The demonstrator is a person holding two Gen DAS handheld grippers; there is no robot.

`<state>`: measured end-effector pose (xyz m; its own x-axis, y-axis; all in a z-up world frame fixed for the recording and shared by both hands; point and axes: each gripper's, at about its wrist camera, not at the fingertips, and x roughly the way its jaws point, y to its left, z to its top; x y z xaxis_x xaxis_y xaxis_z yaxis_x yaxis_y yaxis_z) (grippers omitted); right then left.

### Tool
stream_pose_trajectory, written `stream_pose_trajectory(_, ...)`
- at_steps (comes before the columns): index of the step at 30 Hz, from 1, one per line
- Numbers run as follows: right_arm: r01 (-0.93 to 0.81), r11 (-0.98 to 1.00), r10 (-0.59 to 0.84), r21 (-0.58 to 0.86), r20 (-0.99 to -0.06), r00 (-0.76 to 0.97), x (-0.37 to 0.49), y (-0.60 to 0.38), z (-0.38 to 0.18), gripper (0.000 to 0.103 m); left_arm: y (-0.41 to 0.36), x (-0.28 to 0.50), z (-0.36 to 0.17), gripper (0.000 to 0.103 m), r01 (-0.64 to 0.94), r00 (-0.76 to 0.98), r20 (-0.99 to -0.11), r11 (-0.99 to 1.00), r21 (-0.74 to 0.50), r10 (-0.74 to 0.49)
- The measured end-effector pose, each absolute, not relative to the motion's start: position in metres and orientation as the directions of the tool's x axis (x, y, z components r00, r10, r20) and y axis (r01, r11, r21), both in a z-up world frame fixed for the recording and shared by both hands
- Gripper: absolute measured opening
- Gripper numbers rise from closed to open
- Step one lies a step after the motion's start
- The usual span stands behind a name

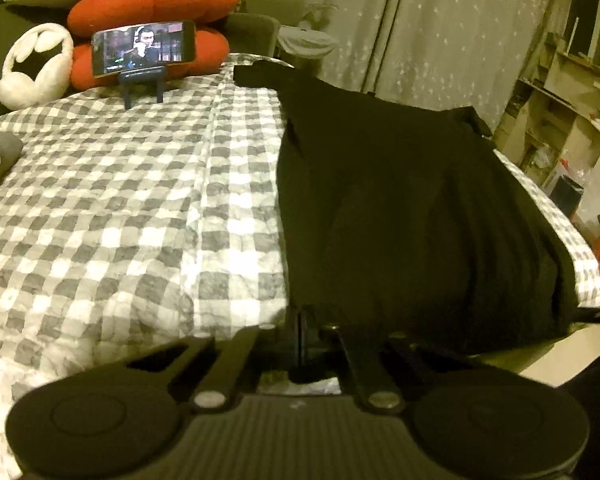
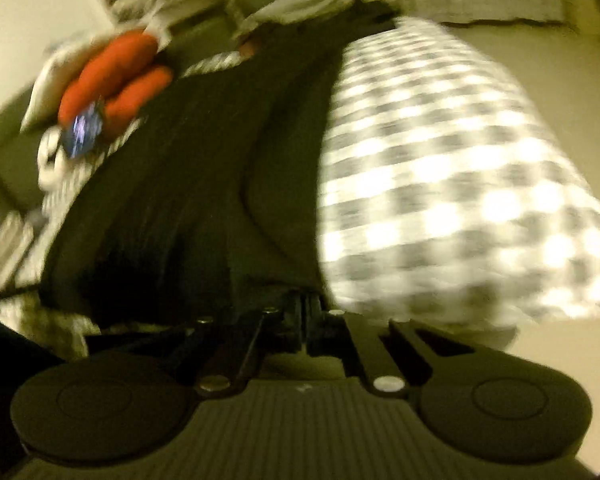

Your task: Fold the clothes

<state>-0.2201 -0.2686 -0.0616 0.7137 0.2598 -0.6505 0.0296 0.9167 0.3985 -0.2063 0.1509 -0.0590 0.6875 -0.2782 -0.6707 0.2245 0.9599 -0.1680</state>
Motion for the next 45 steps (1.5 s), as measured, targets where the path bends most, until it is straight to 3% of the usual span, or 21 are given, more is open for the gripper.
stream_pose_trajectory(6, 0.082, 0.885, 0.239, 0.458, -0.599, 0.764, -0.241, -0.298, -0.053, 0.002, 0.165, -0.214, -0.051, 0.000, 0.214, 0.687, -0.652, 0.946, -0.242, -0.322)
stream_pose_trajectory(11, 0.016, 0.849, 0.325, 0.529, -0.544, 0.774, -0.266, -0.297, -0.042, 0.002, 0.175, -0.227, -0.038, 0.000, 0.204, 0.702, -0.628, 0.939, -0.276, -0.337)
stream_pose_trajectory(17, 0.037, 0.899, 0.215, 0.436, -0.515, 0.830, -0.290, -0.293, -0.016, 0.001, 0.170, -0.228, -0.036, 0.000, 0.231, 0.692, -0.633, 0.937, -0.261, -0.347)
stream_pose_trajectory(23, 0.054, 0.914, 0.204, 0.401, -0.572, 0.794, -0.267, -0.295, -0.046, 0.002, 0.166, -0.225, -0.049, 0.000, 0.226, 0.681, -0.660, 0.948, -0.223, -0.317)
stream_pose_trajectory(26, 0.024, 0.912, 0.231, 0.410, -0.559, 0.797, -0.255, -0.292, -0.055, 0.012, 0.164, -0.223, -0.049, 0.000, 0.223, 0.692, -0.659, 0.956, -0.192, -0.294)
stream_pose_trajectory(28, 0.007, 0.914, 0.236, 0.407, -0.544, 0.805, -0.246, -0.289, -0.059, 0.036, 0.163, -0.220, -0.051, 0.000, 0.220, 0.692, -0.662, 0.957, -0.187, -0.288)
stream_pose_trajectory(29, 0.006, 0.914, 0.235, 0.406, -0.540, 0.808, -0.242, -0.289, -0.063, 0.054, 0.163, -0.219, -0.053, 0.000, 0.217, 0.689, -0.666, 0.958, -0.187, -0.286)
stream_pose_trajectory(30, -0.001, 0.913, 0.240, 0.407, -0.538, 0.808, -0.238, -0.288, -0.067, 0.055, 0.163, -0.219, -0.055, 0.000, 0.214, 0.686, -0.669, 0.958, -0.191, -0.286)
stream_pose_trajectory(34, -0.025, 0.924, 0.257, 0.382, -0.568, 0.782, -0.224, -0.280, -0.080, 0.055, 0.165, -0.218, -0.058, 0.000, 0.207, 0.683, -0.668, 0.955, -0.211, -0.295)
stream_pose_trajectory(37, 0.000, 0.944, 0.211, 0.329, -0.605, 0.768, -0.220, -0.276, -0.085, 0.044, 0.166, -0.217, -0.059, 0.000, 0.206, 0.683, -0.668, 0.955, -0.211, -0.295)
stream_pose_trajectory(38, 0.004, 0.948, 0.203, 0.319, -0.613, 0.763, -0.222, -0.275, -0.085, 0.016, 0.166, -0.218, -0.060, 0.000, 0.206, 0.683, -0.668, 0.955, -0.212, -0.296)
stream_pose_trajectory(39, 0.008, 0.951, 0.196, 0.309, -0.621, 0.759, -0.223, -0.275, -0.085, 0.005, 0.166, -0.218, -0.060, 0.000, 0.205, 0.682, -0.667, 0.954, -0.217, -0.298)
stream_pose_trajectory(45, 0.006, 0.929, 0.220, 0.369, -0.567, 0.794, -0.243, -0.287, -0.069, 0.004, 0.168, -0.223, -0.055, 0.000, 0.209, 0.687, -0.655, 0.949, -0.236, -0.314)
